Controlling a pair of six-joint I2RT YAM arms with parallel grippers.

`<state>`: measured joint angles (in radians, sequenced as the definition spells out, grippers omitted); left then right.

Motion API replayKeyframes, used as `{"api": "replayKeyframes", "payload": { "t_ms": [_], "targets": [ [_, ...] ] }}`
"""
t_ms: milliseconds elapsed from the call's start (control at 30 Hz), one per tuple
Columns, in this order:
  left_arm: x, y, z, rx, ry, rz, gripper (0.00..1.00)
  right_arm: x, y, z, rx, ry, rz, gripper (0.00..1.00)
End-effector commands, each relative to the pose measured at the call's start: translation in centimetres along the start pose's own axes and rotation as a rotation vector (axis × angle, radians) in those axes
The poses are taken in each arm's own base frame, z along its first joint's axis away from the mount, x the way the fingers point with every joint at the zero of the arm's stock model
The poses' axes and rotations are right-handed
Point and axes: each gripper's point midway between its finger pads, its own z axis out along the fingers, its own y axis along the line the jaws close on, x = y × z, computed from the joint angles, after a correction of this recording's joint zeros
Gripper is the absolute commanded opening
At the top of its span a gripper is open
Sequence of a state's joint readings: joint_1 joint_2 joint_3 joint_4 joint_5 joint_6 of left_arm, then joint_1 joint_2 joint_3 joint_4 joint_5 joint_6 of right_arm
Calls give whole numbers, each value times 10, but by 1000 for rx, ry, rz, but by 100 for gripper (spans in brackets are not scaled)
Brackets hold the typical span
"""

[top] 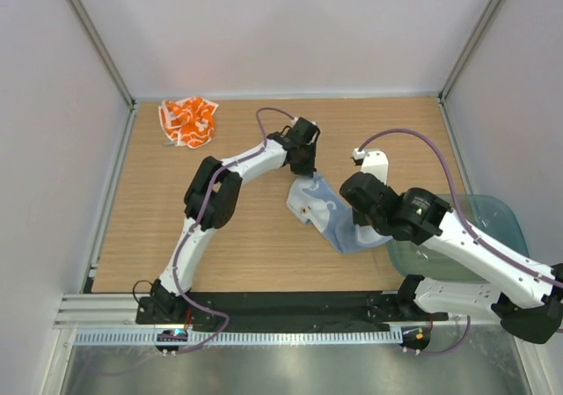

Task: Roll the towels
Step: Flatten the towel

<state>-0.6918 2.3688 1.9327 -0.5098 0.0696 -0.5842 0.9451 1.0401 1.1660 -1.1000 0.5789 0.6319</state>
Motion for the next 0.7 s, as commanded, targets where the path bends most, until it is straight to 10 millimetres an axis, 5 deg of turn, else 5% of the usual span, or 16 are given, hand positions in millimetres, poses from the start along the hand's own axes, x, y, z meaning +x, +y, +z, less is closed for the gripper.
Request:
{"api": "replayKeyframes", "payload": {
  "t_ms": [0, 267, 400, 667],
  "targets": [
    [-11, 8, -49, -59, -34, 23, 0, -23, -3, -12, -3, -77, 45, 1],
    [-9, 50, -146, -197, -156, -9, 0, -40, 2, -17, -14, -108, 34, 1],
    [17, 79, -178, -291, -165, -41, 0, -36, 17, -8, -52, -88, 28, 1],
    [64, 115, -207, -387, -159, -91, 0, -30, 32, 9, -61, -67, 5, 1]
  ]
}}
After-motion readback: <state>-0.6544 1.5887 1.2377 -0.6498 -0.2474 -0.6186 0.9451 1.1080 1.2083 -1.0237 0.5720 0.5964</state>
